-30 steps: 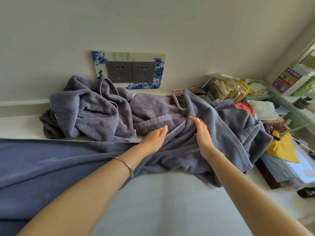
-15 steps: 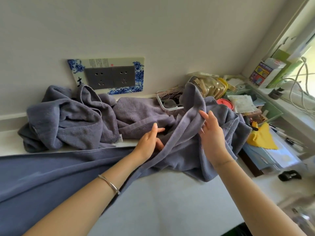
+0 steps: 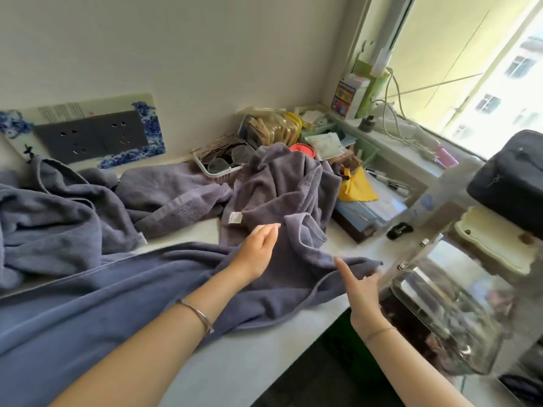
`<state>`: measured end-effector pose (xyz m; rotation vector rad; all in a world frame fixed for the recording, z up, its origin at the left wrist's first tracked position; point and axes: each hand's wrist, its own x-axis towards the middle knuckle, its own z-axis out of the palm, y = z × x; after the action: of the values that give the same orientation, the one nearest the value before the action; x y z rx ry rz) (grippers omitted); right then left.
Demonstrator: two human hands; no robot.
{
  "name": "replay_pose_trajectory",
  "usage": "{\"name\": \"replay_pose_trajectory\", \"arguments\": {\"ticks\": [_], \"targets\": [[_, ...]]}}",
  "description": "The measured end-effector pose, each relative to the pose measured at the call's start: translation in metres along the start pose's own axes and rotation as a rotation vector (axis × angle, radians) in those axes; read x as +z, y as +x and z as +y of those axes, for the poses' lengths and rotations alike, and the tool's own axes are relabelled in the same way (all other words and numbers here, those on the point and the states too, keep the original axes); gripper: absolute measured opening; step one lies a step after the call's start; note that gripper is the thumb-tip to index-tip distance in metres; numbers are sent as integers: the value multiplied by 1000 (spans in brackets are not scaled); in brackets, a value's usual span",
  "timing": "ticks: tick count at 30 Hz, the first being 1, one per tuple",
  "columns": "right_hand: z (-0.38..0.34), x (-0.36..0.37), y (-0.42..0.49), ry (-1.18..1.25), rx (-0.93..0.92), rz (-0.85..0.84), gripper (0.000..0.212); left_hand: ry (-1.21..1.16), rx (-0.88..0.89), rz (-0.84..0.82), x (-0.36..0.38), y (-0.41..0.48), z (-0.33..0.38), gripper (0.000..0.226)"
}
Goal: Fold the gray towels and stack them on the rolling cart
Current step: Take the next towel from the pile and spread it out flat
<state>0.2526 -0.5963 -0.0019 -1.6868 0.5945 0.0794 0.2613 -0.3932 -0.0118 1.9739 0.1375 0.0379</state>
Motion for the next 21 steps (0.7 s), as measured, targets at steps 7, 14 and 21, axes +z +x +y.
{"name": "replay_pose_trajectory", "arguments": {"ticks": [7, 14, 21], "targets": [[-16, 5, 20, -284, -473, -132, 53, 34, -13, -137, 19, 20, 9, 44], [-28, 47, 29, -336, -349, -596, 33, -213, -136, -98, 32, 30, 21, 52], [-64, 27, 29, -231, -307, -902, 31, -250, -21, -159, 2, 51, 64, 60]]}}
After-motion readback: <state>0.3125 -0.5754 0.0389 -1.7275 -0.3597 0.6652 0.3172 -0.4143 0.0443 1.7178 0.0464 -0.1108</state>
